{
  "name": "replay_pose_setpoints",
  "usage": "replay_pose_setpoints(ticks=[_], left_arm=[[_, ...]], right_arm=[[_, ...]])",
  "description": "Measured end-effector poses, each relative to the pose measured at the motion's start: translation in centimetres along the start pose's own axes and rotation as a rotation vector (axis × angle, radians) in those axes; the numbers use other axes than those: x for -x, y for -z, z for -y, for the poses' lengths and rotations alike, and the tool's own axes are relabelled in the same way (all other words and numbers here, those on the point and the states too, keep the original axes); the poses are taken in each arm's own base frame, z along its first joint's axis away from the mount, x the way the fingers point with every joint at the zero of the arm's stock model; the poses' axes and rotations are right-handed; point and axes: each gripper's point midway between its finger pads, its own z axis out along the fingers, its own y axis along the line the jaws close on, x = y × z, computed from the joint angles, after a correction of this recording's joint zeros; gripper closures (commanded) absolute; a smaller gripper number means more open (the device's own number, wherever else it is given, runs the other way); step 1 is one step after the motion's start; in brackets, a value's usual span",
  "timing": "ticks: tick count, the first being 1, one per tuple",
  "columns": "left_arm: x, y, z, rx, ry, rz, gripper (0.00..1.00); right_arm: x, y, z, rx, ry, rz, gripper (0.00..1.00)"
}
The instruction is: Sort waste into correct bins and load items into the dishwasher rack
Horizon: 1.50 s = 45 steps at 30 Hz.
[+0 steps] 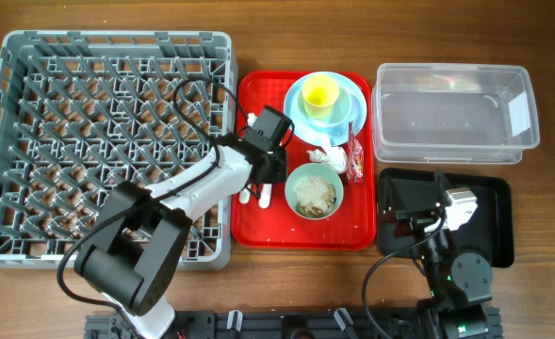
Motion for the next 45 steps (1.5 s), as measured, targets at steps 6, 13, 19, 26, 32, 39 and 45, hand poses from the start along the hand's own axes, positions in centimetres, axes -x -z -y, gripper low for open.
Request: replay_pose_setpoints(ticks=[6,13,19,26,32,39,45], left_arm=[[-0.1,-0.7,0.1,-0.021,-0.005,0.033,0.9],[0.4,-0.3,1.4,-0.056,-0.017,0.077,0.96],[-0.1,0.5,0.9,-0.024,-0.046,0.036,0.96],[3.9,9.5,0.9,0.012,-0.062,0.212,0.96],[3.5,14.1,-2.6,0.159,-0.058,0.274,0.96],[3.2,13.2,-6.3,0.277,-0.013,0.215,0.96],[3.7,12.3,-8.9,0.307,0.061,0.181,0.96]], right_arm=[[0.0,0.0,0.0,0.0,0.0,0.0,0.0],[0.0,0.0,0.0,0.0,0.0,0.0,0.0],[0.0,0.0,0.0,0.0,0.0,0.0,0.0],[0.0,0.0,0.0,0.0,0.0,0.0,0.0],[0.0,0.0,0.0,0.0,0.0,0.0,0.0],[0.0,0.0,0.0,0.0,0.0,0.0,0.0],[0.0,0.0,0.0,0.0,0.0,0.0,0.0]])
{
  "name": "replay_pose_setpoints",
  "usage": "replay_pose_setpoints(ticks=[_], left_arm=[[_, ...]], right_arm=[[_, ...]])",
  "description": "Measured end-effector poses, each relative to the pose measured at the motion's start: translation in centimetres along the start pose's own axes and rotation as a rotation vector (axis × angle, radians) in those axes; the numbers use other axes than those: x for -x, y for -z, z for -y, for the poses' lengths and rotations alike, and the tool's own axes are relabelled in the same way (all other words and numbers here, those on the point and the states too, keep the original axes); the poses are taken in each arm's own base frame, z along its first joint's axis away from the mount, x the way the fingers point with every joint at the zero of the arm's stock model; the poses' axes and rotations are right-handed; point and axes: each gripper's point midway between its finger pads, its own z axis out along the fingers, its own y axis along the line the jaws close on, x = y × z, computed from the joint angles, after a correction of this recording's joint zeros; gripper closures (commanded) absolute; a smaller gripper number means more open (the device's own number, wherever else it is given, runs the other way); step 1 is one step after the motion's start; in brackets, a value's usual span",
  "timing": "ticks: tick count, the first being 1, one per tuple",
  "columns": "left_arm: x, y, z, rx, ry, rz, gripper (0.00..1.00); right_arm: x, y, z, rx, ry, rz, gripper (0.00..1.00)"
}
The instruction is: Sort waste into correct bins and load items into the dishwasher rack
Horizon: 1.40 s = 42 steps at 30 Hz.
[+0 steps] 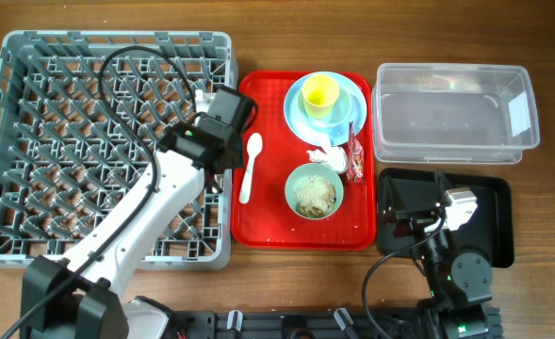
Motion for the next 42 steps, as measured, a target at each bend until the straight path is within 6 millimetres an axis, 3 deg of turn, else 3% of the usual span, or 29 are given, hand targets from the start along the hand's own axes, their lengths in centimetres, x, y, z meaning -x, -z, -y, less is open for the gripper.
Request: replay_pose_setpoints(ticks=[19,26,34,37,42], left_arm=[[-0.6,-2.0,0.0,-0.012,-0.071,0.0,0.96],[-1.7,-2.5,-0.1,-0.011,-0.092,-0.031,0.64],[-1.7,-2.6,-0.8,0.006,-0.092,-0.034,0.72],[-0.9,-1.6,-0.8,-0.004,-0.084,-0.008,0.69],[1.9,2.7,-0.7,-0.074,-0.037,0.126,0.67]], right_arm=[[0.0,0.0,0.0,0.0,0.0,0.0,0.0],[0.0,0.0,0.0,0.0,0.0,0.0,0.0],[0.0,0.0,0.0,0.0,0.0,0.0,0.0],[0.0,0.0,0.0,0.0,0.0,0.0,0.0],[0.0,0.0,0.0,0.0,0.0,0.0,0.0]])
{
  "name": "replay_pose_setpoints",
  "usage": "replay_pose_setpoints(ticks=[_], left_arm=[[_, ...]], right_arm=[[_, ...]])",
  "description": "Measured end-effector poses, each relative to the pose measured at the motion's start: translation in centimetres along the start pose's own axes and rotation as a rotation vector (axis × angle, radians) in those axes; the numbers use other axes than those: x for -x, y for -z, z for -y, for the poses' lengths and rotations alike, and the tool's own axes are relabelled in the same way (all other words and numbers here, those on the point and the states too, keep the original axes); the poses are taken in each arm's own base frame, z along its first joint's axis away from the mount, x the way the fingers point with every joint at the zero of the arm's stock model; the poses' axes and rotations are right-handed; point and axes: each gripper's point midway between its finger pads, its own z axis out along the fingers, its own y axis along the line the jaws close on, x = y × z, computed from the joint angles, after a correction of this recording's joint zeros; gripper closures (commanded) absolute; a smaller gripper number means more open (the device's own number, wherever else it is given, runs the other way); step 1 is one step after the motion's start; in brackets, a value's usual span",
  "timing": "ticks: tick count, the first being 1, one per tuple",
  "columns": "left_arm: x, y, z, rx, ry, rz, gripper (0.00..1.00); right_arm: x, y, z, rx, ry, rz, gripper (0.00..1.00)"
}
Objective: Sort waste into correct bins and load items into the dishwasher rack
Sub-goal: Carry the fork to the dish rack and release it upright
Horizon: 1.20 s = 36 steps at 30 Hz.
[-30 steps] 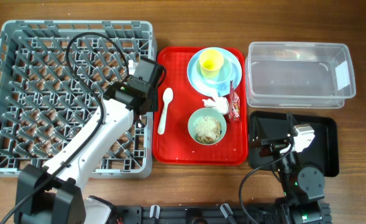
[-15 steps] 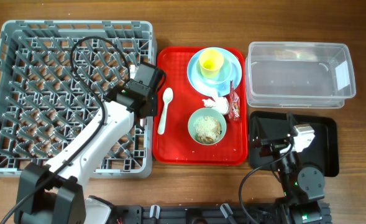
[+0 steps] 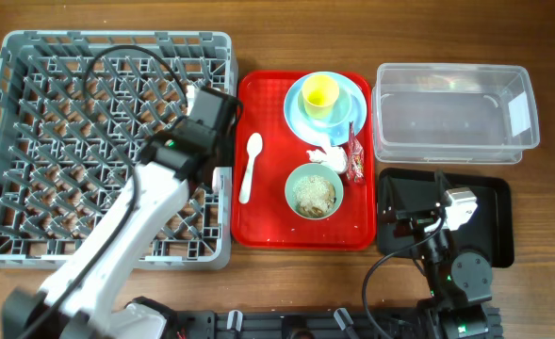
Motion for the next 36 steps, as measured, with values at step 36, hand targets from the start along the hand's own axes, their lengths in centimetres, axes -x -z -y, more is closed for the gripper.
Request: replay_pose_setpoints(ticks=[36], left_arm=[[3.0,-2.3,-1.0,-0.172,0.153,0.008,0.85]], right_arm=[[0.0,0.0,0.0,0.0,0.0,0.0,0.0]])
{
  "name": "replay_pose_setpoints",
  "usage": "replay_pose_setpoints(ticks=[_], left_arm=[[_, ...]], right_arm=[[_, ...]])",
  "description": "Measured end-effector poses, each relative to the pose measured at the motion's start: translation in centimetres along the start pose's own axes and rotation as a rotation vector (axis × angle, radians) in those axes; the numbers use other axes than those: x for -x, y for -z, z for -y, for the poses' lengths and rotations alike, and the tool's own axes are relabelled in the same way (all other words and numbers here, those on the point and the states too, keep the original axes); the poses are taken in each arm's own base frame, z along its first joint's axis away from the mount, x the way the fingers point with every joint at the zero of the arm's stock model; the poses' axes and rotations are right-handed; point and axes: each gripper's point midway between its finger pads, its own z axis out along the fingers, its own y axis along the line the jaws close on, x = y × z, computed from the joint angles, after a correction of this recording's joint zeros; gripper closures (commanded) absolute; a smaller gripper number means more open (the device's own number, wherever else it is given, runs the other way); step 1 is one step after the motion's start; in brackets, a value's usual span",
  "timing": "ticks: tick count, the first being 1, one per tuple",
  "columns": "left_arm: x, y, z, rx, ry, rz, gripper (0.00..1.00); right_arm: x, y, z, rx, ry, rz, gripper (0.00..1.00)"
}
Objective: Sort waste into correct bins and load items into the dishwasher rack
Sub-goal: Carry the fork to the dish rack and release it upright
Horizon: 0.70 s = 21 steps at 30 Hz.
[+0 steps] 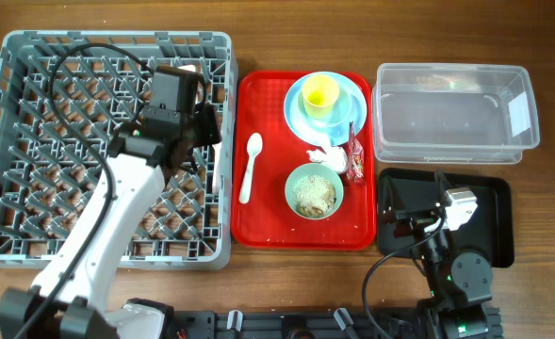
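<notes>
A white spoon (249,169) lies on the left half of the red tray (258,231), apart from any gripper. On the tray also stand a green bowl with food scraps (314,193), a yellow cup (320,92) on a light blue plate (350,111), a crumpled napkin (327,157) and a red wrapper (356,156). My left gripper (205,124) hangs over the right side of the grey dishwasher rack (117,42); it looks open with nothing in it. My right gripper (401,218) rests shut over the black bin (489,202).
A clear plastic bin (456,111) stands at the back right, behind the black bin. The rack fills the left of the table. The left arm's black cable (89,56) loops over the rack.
My left arm has drawn further left, from the rack's right edge to over its inside. The spoon, the dishes and the right arm have not moved.
At first my left gripper was down on the spoon at the tray's left side. Then the spoon lay free a little further back on the tray and the gripper was at the rack's edge. Since then the arm has stood ever further over the rack, with nothing in its fingers.
</notes>
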Motion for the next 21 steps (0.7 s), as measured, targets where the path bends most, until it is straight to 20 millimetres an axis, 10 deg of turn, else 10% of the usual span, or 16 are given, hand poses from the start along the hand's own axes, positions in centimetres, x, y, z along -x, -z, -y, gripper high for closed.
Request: replay_pose_setpoints(ticks=[21], left_arm=[[-3.7,-7.3,-0.3,-0.034,-0.136,-0.195,0.94]], right_arm=[[0.0,0.0,0.0,0.0,0.0,0.0,0.0]])
